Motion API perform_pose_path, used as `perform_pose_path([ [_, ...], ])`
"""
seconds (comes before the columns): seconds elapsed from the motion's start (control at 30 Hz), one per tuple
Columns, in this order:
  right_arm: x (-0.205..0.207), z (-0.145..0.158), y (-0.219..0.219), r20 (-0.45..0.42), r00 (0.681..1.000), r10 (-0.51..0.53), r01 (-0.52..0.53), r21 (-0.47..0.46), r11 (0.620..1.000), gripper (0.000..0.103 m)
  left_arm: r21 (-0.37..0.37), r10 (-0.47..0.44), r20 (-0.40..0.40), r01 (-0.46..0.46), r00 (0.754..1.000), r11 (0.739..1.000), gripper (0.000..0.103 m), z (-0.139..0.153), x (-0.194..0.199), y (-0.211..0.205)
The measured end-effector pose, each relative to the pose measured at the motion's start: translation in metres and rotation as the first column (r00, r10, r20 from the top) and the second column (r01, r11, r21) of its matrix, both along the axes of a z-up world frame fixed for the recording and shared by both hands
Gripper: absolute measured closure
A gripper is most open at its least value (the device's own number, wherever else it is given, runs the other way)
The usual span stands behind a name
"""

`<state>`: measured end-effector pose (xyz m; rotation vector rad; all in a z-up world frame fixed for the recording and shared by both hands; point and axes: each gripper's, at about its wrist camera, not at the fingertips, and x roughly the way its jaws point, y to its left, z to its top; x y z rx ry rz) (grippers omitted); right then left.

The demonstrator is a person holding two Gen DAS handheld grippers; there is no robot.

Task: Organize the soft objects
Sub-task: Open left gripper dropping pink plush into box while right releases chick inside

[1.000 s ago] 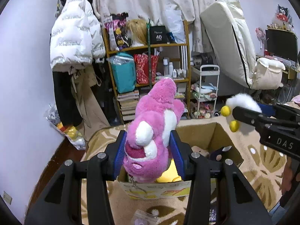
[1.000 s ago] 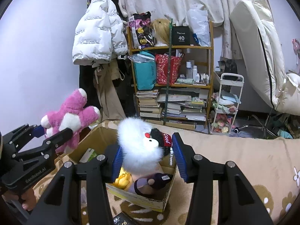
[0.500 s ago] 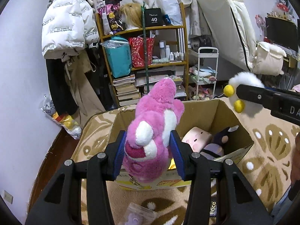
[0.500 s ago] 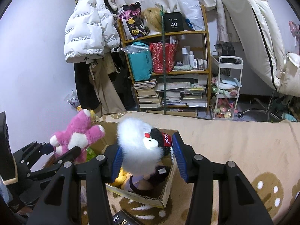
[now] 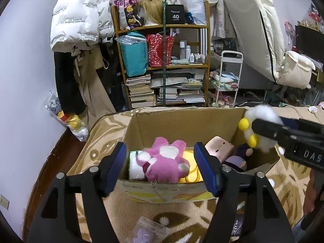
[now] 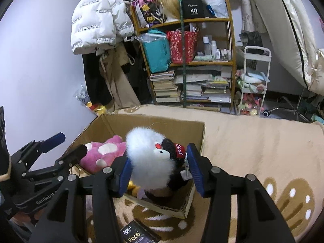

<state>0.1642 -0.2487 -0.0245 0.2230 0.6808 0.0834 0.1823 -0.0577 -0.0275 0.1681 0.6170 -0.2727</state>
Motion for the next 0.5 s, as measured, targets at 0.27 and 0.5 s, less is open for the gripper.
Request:
perform_pose_path([
  [0.27, -0.002, -0.003, -0.001, -0.011, 1.000, 0.003, -0.003, 0.007, 1.000, 0.033, 0.044, 0.013, -0.003, -0.013, 1.000, 0.999, 0.019, 0.004, -0.009, 0.003],
  [0.5, -0.015, 0.005, -0.002, 0.010, 1.000, -0.021, 0.021, 0.000, 1.000, 0.010, 0.047, 0.033, -0.014, -0.032, 0.999, 0.998, 0.009, 0.012, -0.023, 0.014],
])
